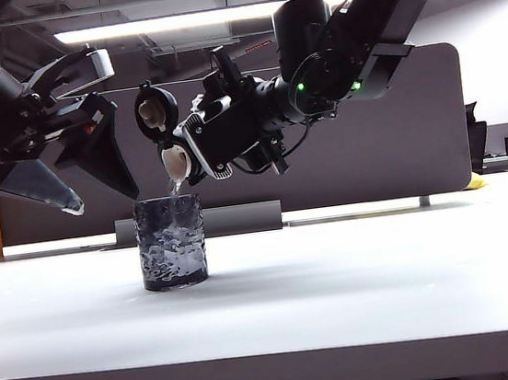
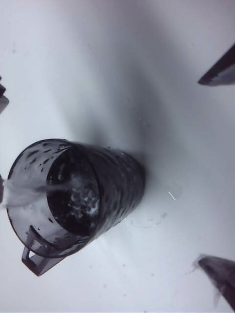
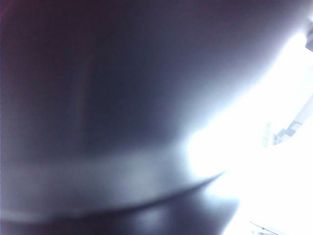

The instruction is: Pick up the black thermos, pour some water into the cup, then place the black thermos back on the table.

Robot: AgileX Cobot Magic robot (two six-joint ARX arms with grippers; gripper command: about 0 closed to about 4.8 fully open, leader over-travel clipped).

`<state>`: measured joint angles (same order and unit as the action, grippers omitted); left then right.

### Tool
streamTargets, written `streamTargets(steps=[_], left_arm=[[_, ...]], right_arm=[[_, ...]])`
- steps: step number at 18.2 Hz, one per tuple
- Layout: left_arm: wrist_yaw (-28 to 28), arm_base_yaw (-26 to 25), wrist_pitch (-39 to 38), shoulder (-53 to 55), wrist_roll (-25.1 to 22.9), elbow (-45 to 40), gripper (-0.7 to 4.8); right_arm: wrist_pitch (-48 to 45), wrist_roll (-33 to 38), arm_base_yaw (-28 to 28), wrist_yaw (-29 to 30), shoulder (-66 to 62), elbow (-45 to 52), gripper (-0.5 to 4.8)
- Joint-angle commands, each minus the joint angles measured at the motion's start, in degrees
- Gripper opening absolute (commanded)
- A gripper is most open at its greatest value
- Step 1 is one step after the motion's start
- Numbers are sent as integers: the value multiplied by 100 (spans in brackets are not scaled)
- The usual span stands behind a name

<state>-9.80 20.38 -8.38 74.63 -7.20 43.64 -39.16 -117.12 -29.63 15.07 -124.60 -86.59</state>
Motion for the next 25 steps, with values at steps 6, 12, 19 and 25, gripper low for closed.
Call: streamTargets(steps=[6, 12, 19, 25], left_arm=[[17, -7, 26, -20, 15, 28, 479], [15, -7, 35, -219, 24, 79, 479], [-55, -7, -17, -1147, 22, 643, 479], [-1209, 195, -4, -1613, 313, 702, 479]], right_arm=[[-315, 809, -15, -68, 92, -44, 44], [-310, 2540, -15, -503, 109, -33, 44], [-243, 6133, -9, -927, 778, 481, 44], [-142, 9938, 168, -1182, 3187, 2966, 44]])
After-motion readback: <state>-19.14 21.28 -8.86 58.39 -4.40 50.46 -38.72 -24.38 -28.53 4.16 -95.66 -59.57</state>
